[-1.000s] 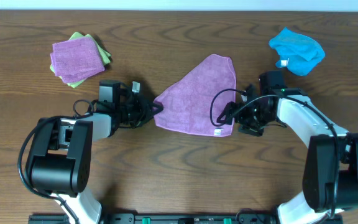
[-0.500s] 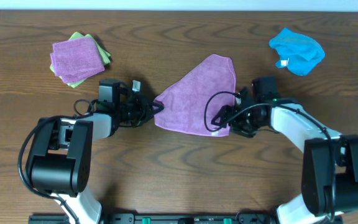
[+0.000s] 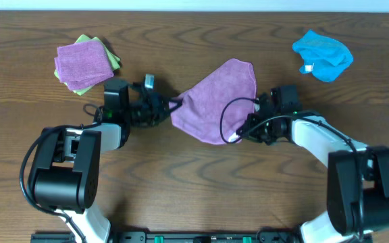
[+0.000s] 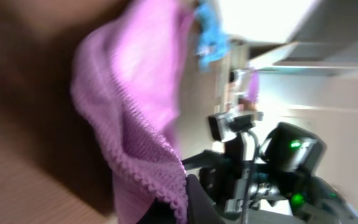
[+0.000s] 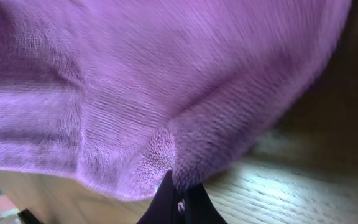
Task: Fold the cloth
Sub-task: 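Lift the cloth with both grippers and stretch it toward the far edge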
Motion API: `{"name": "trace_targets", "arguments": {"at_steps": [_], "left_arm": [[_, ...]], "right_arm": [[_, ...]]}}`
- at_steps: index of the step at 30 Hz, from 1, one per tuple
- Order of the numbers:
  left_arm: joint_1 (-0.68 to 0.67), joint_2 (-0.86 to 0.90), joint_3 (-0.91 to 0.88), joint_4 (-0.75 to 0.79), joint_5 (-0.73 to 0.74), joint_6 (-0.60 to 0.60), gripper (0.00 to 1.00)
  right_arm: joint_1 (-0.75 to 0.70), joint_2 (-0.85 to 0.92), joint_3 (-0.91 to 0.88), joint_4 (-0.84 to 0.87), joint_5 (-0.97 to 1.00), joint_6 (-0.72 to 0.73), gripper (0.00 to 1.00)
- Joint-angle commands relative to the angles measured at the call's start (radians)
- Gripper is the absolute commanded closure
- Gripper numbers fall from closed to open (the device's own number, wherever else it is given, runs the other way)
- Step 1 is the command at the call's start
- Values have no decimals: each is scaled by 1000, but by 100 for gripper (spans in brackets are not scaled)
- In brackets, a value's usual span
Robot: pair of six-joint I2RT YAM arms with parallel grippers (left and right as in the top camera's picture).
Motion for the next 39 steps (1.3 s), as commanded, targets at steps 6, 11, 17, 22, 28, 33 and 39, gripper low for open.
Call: {"name": "trace_targets", "arguments": {"at_steps": [6,11,17,22,28,33,39], "left_arm": [[2,8,191,91,-42,-252,94],[2,8,341,-67,-160,-172,94],[2,47,498,-180,-248,-60,94],[2,180,701,-180,-235,-58,94],[33,301,956,-258,-167,-37,94],[70,307,1032,-344,-37,21,94],[82,307,1032,-502,213,112,94]], "right_arm": [[-42,-138,258,16,54,-16,99],[-44,-100,357,103,115,-21,99],[-56,15,476,158,121,-21,99],[-70,137,648,168,121,-22,99],[-106,227,860,138,120,-22,99],[-117,235,947,24,108,-71,99],[-91,232,964,-236,101,-164,99]]}}
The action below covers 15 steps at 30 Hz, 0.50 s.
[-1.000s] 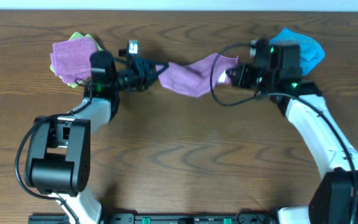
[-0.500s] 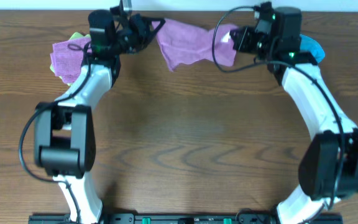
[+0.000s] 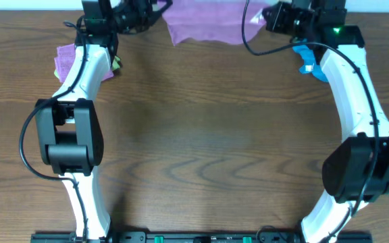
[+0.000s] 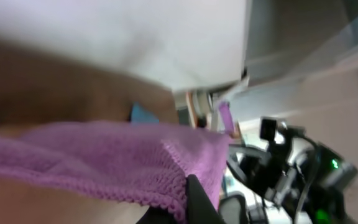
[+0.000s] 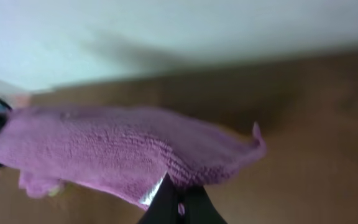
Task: Fold the cloth
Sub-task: 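Lift the cloth with both grippers and stretch it toward the far edge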
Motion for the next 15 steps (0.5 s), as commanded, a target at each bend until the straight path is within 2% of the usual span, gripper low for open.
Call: {"name": "trace_targets", "arguments": {"at_steps": [1,5,7,15], "left_arm": [[5,-1,10,-93,183,133,94],[5,-1,10,-344,240,346,94],[5,-1,10,-531,235,499,94],[2,-1,10,-1264,113,1102,94]], "right_arm": [[23,7,13,-80,5,-90,99],[45,7,13,-224,16,-143,99],[53,7,13,-289,27,-166,99],[67,7,3,-490,63,-233,99]]}}
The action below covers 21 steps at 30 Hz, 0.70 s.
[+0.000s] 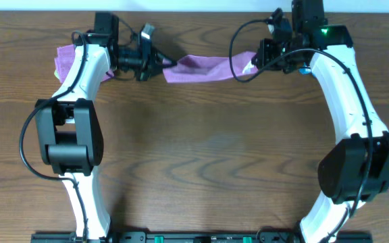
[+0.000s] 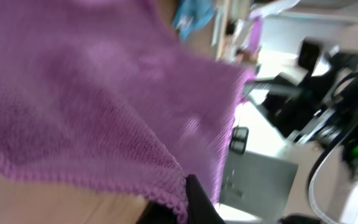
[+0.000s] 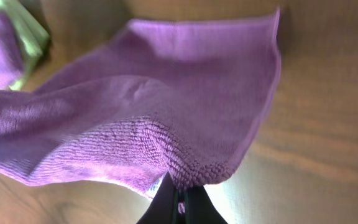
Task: Fold the cloth
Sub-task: 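Lift the cloth with both grippers and stretch it toward the far edge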
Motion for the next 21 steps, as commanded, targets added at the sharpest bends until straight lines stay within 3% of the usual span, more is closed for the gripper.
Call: {"name": "trace_targets", "arguments": {"at_steps": [1,8,14,16,18,21], "left_arm": [[2,-1,5,-169,-31,388,94],[2,-1,5,-536,-74,735,94],[-15,-1,-20,-562,-76,773,94],[-19,-1,-20,-519,-54,730,94],[-19,-2,-19,-427,-53,613,94],[-18,-2,-19,-165,-55,346,94]], "right_arm": [[10,6,0,-54,29,-60,98],[23,3,-69,-145,34,-105,99],[32,-44,-197,-105,42,-112,98],[31,-60,-211,-69,41,-112,98],[31,-79,-211,18,41,-112,99],[32,-93,-209,229,42,-68,99]]}}
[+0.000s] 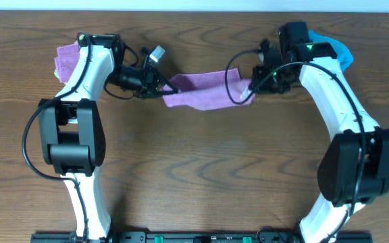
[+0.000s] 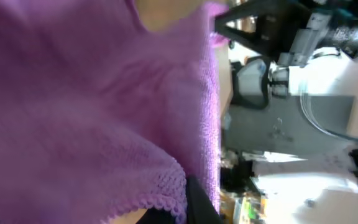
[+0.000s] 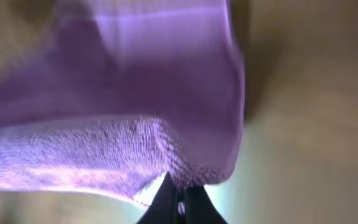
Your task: Fold the cloth
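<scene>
A purple cloth (image 1: 204,90) is stretched between both grippers over the far middle of the table, part of it lying flat. My left gripper (image 1: 165,86) is shut on its left corner, and the cloth (image 2: 92,93) fills that wrist view above the fingertips (image 2: 194,202). On the right corner my right gripper (image 1: 248,92) is shut, and its view shows the cloth (image 3: 135,118) hanging down to the fingertips (image 3: 178,205).
A folded purple cloth on a green one (image 1: 65,59) lies at the far left behind the left arm. A crumpled blue cloth (image 1: 333,46) shows at the far right behind the right arm. The wooden table (image 1: 201,175) stretches toward the front.
Both grippers have come nearer and lower with the cloth. The cloth was a narrow band held up; now a wider strip lies toward the table.
First both grippers held the corners of the purple cloth lying flat mid-table. Then they held it up at the table's far edge. After that it hung as a taut band farther in, and now it sits lower and nearer, partly laid down.
</scene>
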Motion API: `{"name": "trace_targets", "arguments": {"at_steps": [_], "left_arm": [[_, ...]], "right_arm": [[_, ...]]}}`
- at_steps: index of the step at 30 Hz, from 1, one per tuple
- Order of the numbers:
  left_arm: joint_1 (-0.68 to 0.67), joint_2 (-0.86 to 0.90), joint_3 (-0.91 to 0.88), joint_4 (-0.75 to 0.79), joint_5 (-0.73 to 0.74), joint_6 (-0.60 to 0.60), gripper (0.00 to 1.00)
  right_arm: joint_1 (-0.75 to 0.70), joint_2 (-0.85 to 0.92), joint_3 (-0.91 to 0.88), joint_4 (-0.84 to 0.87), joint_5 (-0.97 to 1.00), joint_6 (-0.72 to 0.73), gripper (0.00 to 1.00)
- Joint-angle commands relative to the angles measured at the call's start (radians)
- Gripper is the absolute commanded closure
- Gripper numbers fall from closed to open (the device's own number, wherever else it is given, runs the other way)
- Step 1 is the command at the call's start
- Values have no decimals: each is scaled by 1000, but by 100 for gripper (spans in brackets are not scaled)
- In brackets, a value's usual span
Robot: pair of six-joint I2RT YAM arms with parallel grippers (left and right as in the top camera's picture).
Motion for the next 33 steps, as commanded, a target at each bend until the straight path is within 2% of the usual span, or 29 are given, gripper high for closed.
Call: {"name": "trace_targets", "arguments": {"at_steps": [1,3,8,11,14,20,24,26,29,33], "left_arm": [[3,-2,3,170,2,-294,95],[3,-2,3,357,-7,-454,94],[2,-2,3,955,-24,-880,94],[6,-1,3,1202,-35,-1041,94],[11,-2,16,1315,-38,-1124,94],[19,-2,45,1312,88,-1123,94],[27,-2,45,1191,191,-1027,94],[33,-2,45,1059,222,-927,94],[34,-2,45,750,204,-681,94],[34,-2,45,345,87,-362,94]], "right_arm": [[10,-64,15,122,3,44,99],[10,-58,16,211,19,61,99],[9,-38,20,402,74,101,99],[9,-26,39,475,79,118,99],[8,-18,90,473,87,120,99],[8,-18,216,343,92,50,99],[7,-18,222,208,93,-3,99],[8,-18,220,118,93,-40,99],[8,-18,219,15,100,-71,99],[0,-18,204,-106,103,-100,99]]}}
